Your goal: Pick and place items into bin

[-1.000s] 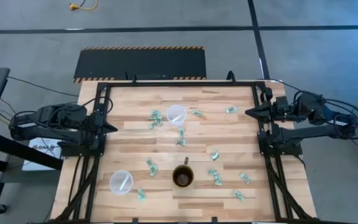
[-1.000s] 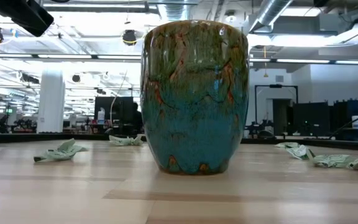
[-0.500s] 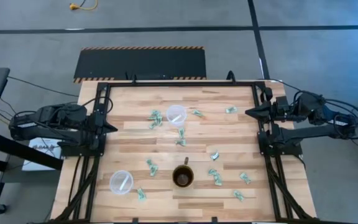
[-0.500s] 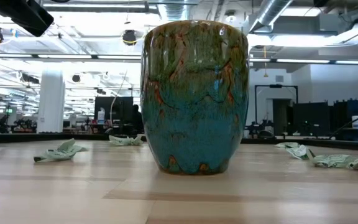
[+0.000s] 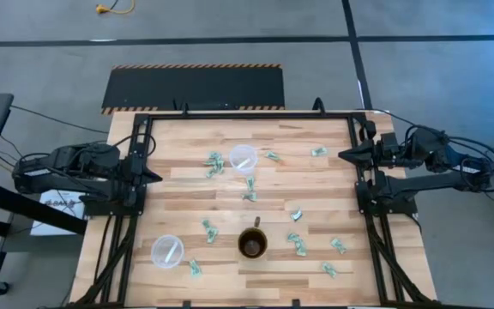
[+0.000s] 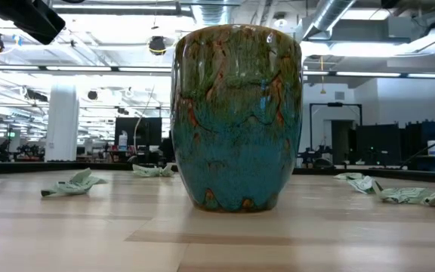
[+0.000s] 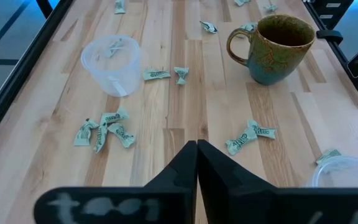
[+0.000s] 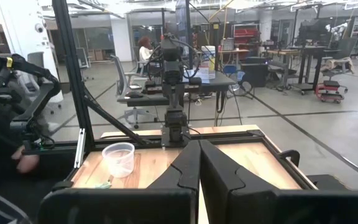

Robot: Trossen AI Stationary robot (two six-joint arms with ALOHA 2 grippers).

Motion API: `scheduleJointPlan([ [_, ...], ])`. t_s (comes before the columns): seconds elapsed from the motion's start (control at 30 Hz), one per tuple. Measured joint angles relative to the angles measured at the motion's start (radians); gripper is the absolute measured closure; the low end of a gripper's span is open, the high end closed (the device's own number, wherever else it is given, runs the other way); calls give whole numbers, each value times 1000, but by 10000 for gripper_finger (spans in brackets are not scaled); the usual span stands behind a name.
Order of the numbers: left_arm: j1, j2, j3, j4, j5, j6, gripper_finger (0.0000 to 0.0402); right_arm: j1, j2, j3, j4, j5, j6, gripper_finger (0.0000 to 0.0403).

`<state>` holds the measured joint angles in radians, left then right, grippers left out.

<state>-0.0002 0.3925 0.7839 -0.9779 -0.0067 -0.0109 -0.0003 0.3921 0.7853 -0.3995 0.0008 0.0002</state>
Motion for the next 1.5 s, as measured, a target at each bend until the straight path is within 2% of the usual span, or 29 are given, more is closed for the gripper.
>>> scheduleJointPlan([
  [0.7, 0, 0, 0, 0, -2, 14, 401, 0, 0, 0, 0, 0, 0, 403],
  [0.87, 0, 0, 0, 5, -106, 179, 401, 0, 0, 0, 0, 0, 0, 403],
  [1.07, 0, 0, 0, 0, -160, 178, 401, 0, 1, 0, 7, 1, 7, 403],
  [1.2, 0, 0, 0, 10, -189, 108, 401, 0, 9, 0, 82, 0, 29, 403],
  [1.3, 0, 0, 0, 6, -192, 82, 401, 0, 16, 0, 143, 0, 137, 403],
  [1.5, 0, 0, 0, 13, -216, 164, 401, -1, 26, 0, 280, 1, 153, 403],
])
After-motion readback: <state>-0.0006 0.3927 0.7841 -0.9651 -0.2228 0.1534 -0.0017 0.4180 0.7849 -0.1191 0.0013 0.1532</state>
